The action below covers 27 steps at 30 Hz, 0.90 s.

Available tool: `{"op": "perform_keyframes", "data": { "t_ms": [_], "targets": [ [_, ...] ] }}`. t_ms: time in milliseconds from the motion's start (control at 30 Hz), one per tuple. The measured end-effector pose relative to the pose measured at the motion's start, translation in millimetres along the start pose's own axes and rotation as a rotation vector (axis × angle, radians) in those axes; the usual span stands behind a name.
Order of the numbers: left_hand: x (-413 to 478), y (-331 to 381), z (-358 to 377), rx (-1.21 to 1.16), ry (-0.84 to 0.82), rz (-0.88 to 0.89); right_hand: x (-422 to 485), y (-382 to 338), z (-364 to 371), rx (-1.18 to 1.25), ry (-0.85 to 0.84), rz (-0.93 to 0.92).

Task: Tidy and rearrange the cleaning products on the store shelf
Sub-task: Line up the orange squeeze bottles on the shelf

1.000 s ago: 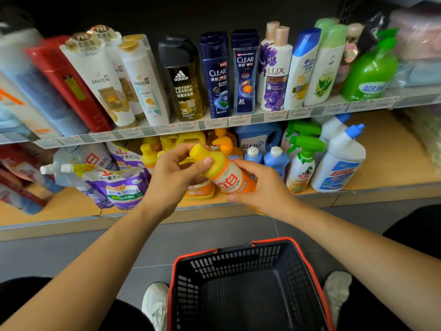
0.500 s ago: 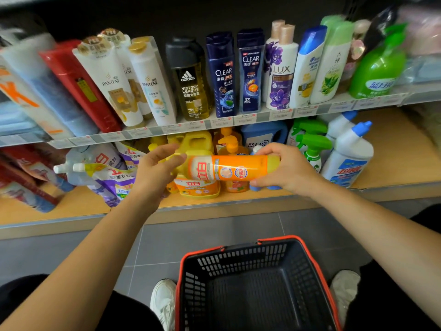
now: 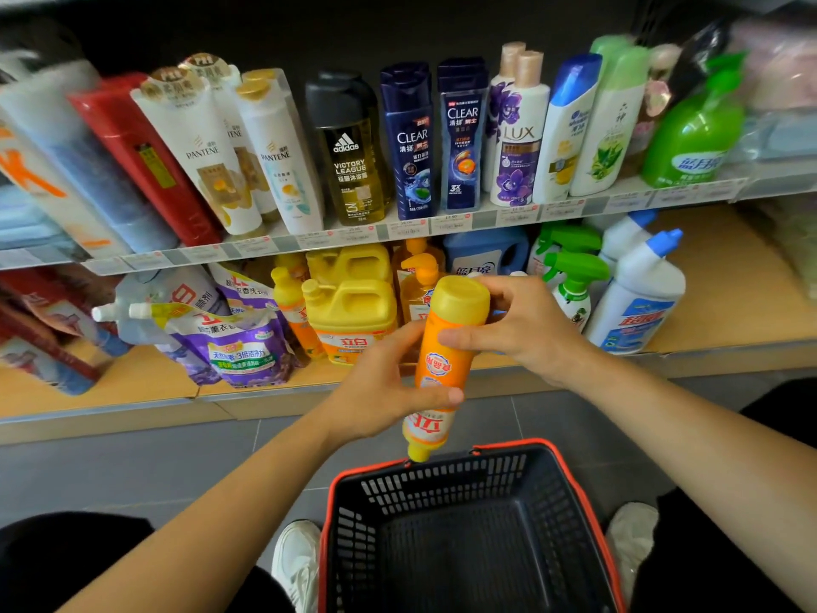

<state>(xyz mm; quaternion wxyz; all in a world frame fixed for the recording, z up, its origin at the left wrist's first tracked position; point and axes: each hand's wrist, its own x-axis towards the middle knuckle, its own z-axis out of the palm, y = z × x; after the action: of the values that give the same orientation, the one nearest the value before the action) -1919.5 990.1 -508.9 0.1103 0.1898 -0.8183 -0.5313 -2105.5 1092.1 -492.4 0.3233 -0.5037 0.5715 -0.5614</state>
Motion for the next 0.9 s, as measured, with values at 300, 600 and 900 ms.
{"op": "perform_keyframes", "data": {
  "t_ms": [300, 600, 900],
  "targets": [
    [3.5, -11.8, -1.3, 0.128, 0.207, 0.054, 2.5, -2.8, 1.7, -0.053, 0.048, -0.103],
    [4.6, -22.0, -4.9, 0.336, 0.327, 0.048, 0.6, 4.1, 2.5, -0.096, 0.111, -0.152],
    [2.2, -23.9, -3.9, 0.656, 0.329, 0.143, 0.2, -1.0, 5.1, -0.171, 0.161, -0.105]
  ]
}}
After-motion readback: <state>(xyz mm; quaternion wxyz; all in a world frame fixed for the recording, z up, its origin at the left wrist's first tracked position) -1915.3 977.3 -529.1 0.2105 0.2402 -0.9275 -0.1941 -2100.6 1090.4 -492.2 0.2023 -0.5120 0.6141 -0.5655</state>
